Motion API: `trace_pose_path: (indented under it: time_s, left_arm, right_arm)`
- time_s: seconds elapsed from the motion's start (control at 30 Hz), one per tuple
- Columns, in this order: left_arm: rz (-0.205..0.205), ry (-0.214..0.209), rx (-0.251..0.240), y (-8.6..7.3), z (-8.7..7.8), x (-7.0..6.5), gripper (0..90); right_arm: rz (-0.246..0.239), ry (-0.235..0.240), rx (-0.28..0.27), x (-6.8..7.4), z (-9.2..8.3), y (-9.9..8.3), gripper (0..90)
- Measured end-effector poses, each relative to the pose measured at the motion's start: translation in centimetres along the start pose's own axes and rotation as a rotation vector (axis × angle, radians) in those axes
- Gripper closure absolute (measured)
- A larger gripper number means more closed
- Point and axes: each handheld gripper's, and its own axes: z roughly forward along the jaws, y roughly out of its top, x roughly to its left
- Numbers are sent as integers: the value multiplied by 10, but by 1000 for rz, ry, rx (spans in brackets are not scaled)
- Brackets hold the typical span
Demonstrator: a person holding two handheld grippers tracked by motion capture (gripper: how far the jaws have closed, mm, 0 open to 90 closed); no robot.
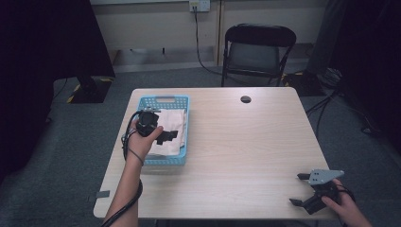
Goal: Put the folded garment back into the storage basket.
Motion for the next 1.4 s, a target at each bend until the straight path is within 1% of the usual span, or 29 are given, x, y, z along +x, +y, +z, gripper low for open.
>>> trace_pose_path:
  time_s: [0.23,0.53,0.67,0.97,1.0,1.17,1.33,1.4]
  left_arm:
    - [-1,-3,-17,-4,-6,0,52]
    - [13,-17,-19,-9,-10,-3,51]
    - [11,-19,-27,-11,-13,-4,51]
    - [24,-22,-30,-17,-18,-4,51]
    - [18,-22,-32,-18,-19,-5,51]
    - [22,-27,-29,-22,-19,-4,51]
    - [8,-30,-42,-26,-22,-3,51]
    - [20,-22,-39,-27,-22,-3,51]
  right_arm:
    - [1,0,0,0,0,0,0]
    - [0,0,0,0,0,0,0]
    - [1,0,0,0,0,0,0]
    - [0,0,0,0,0,0,0]
    - [0,0,0,0,0,0,0]
    - [0,0,0,0,0,0,0]
    - [0,0,0,0,0,0,0]
    - [0,0,0,0,0,0,0]
